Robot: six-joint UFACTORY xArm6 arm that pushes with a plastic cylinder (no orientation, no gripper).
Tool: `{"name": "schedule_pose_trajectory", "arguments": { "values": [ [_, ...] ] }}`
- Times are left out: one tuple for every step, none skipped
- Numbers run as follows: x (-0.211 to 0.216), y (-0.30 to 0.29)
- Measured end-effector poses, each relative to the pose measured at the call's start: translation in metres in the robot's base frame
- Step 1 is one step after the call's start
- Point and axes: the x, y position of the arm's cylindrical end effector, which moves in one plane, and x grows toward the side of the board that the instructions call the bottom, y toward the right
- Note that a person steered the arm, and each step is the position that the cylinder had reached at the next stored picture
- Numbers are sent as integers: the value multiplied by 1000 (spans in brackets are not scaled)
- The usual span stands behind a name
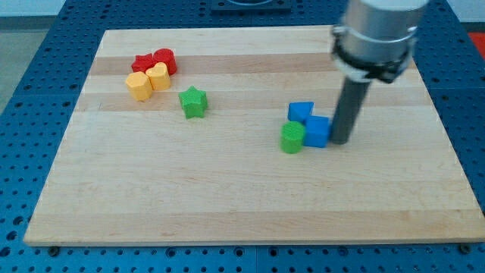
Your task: Separate the green circle from the blue cube
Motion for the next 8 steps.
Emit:
{"name": "schedule_pose_trajectory", "arguments": {
  "values": [
    [21,-73],
    [39,-145],
    [45,-164],
    [46,-164],
    [71,-127],
    [98,-5],
    [86,40],
    [46,20]
  ]
}}
